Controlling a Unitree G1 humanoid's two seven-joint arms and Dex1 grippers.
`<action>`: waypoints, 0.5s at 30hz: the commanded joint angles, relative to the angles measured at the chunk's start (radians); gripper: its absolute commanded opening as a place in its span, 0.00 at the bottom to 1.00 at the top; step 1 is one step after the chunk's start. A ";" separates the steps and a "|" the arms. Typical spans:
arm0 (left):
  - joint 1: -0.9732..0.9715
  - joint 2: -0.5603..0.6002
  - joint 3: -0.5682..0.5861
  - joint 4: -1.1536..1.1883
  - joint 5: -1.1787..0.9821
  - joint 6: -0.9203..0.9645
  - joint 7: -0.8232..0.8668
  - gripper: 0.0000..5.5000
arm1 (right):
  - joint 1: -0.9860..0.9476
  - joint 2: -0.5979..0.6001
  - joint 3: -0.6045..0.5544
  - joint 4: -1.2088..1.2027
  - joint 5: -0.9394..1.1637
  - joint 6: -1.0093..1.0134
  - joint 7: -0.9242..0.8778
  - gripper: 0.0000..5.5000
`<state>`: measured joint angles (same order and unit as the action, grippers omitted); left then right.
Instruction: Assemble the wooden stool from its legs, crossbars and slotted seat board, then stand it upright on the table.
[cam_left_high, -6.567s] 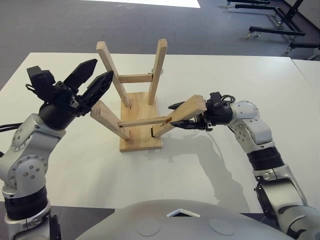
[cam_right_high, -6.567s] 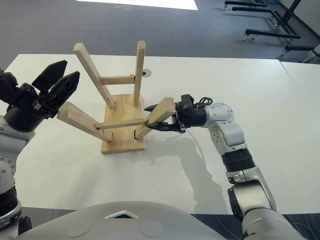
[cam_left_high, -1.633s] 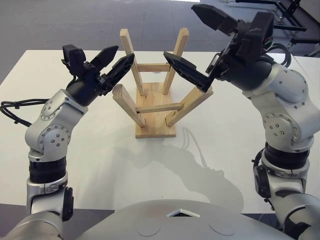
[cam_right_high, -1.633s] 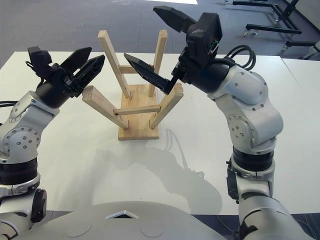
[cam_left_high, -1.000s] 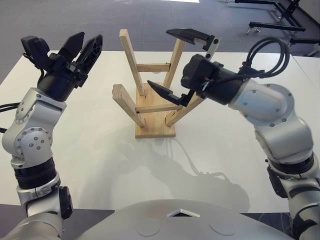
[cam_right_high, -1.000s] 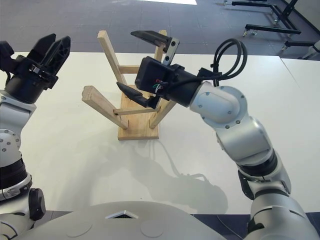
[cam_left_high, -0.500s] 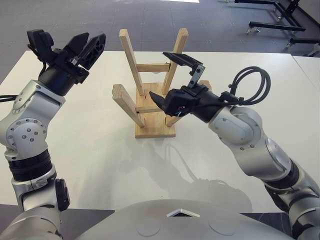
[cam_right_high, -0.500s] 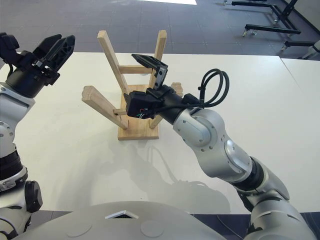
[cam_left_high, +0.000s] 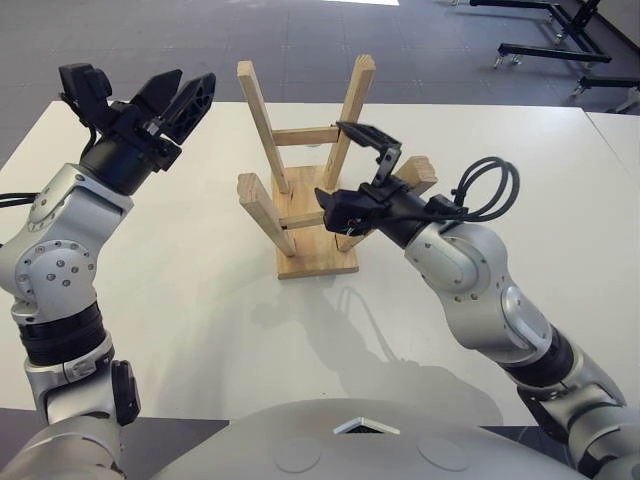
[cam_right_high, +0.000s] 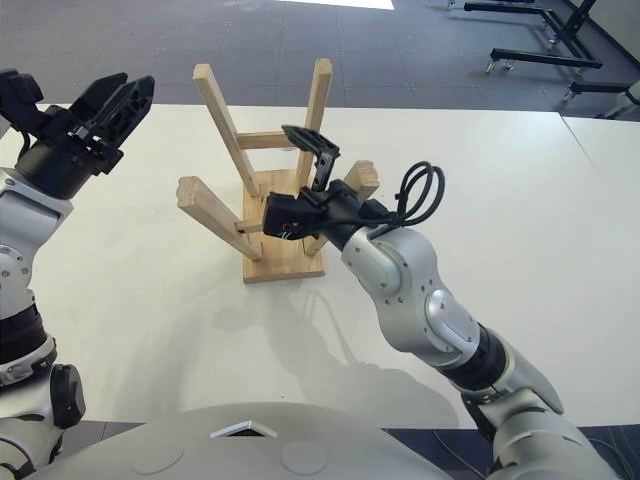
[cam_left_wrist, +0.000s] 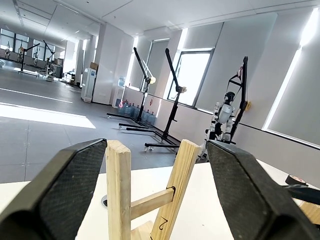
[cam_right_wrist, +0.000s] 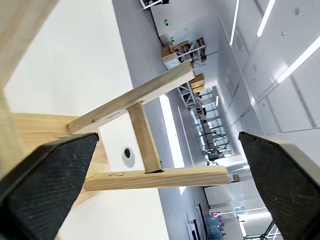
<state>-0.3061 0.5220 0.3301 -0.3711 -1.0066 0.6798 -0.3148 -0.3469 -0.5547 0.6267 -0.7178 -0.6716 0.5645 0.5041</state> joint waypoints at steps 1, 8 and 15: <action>0.008 -0.004 -0.008 -0.003 0.013 0.008 -0.003 0.66 | 0.037 0.004 0.018 0.030 -0.033 -0.018 0.068 0.94; 0.018 -0.017 -0.003 -0.012 0.023 -0.002 0.013 0.66 | 0.071 0.023 0.000 0.070 -0.010 -0.074 0.146 0.94; 0.038 -0.030 0.015 -0.027 0.037 -0.018 0.025 0.66 | 0.057 0.090 -0.120 0.115 0.102 -0.123 0.133 0.94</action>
<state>-0.2798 0.4939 0.3318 -0.3885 -0.9814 0.6713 -0.3013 -0.3097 -0.4860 0.5387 -0.6394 -0.6391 0.4400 0.6093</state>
